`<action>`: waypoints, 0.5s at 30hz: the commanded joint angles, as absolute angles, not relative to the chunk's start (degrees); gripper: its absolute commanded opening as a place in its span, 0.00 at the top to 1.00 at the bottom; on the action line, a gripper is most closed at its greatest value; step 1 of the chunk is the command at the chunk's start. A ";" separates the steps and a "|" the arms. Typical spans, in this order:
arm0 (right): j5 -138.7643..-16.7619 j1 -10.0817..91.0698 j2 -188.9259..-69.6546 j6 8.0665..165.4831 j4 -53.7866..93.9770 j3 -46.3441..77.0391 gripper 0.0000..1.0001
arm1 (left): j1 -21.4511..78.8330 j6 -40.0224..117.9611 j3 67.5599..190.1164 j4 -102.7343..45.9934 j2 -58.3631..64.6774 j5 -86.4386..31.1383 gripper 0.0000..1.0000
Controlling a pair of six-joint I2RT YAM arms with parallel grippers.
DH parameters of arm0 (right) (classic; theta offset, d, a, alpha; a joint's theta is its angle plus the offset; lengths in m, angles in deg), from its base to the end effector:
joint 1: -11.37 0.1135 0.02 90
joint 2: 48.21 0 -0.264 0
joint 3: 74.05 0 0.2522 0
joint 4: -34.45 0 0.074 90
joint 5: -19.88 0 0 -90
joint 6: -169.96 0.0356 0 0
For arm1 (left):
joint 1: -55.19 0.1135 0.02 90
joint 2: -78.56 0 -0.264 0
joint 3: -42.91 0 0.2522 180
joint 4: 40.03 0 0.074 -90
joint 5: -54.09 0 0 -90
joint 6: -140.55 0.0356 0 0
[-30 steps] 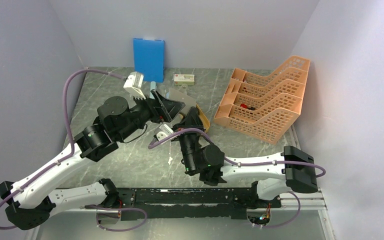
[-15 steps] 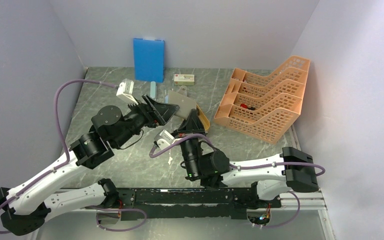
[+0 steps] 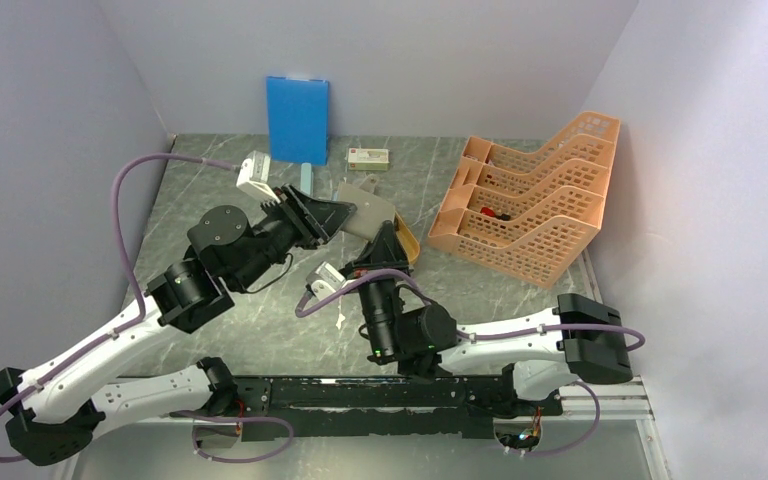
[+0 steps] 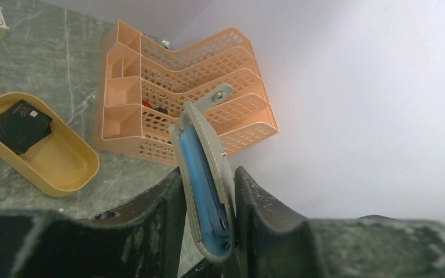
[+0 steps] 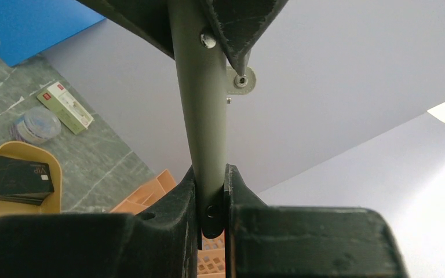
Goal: Put the credit cards into the card holder
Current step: Close the card holder.
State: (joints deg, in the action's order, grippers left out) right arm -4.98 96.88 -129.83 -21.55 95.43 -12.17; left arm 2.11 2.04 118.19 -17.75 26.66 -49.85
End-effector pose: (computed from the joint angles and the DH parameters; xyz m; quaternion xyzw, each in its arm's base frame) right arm 0.0546 0.2824 0.3481 -0.3772 0.4681 -0.3269 0.7292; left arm 0.1253 -0.1524 0.4234 -0.0588 0.6980 -0.4954 0.5137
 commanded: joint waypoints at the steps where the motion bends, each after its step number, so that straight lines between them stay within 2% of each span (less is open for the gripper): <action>1: -6.89 98.65 -129.96 -23.29 104.47 -10.74 1.00 | 2.61 2.31 119.51 -17.67 25.23 -53.05 0.65; 2: -6.85 98.84 -130.15 -23.65 105.02 -10.68 1.00 | 2.55 2.25 119.35 -17.72 25.22 -52.92 0.69; 6: -6.22 99.33 -130.39 -24.44 106.74 -10.25 1.00 | 2.54 1.96 119.41 -17.04 24.97 -53.06 0.94; 8: -5.02 99.58 -130.37 -24.08 107.47 -9.53 1.00 | 2.62 2.34 119.07 -17.43 25.19 -53.10 0.95; 9: -3.80 99.65 -130.23 -23.20 106.55 -9.20 0.93 | 2.61 2.67 118.92 -17.51 25.40 -53.43 0.95; 11: -2.06 100.03 -128.60 -18.58 100.59 -9.59 0.58 | 2.62 3.27 119.07 -16.55 25.92 -55.20 0.95; 12: -1.15 100.22 -126.80 -13.33 92.87 -9.61 0.41 | 2.61 3.86 119.46 -15.92 26.18 -56.02 0.95; 13: -0.69 100.53 -124.42 -4.70 82.41 -9.25 0.29 | 2.63 4.66 119.86 -15.18 26.44 -56.92 0.95; 15: -3.18 101.12 -119.08 19.86 48.93 -4.40 0.09 | 2.64 6.30 120.92 -13.71 27.10 -58.41 0.95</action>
State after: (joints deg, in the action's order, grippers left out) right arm -1.57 99.59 -128.06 -14.41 89.05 -11.27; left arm 2.18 1.95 118.62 -16.33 25.96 -52.62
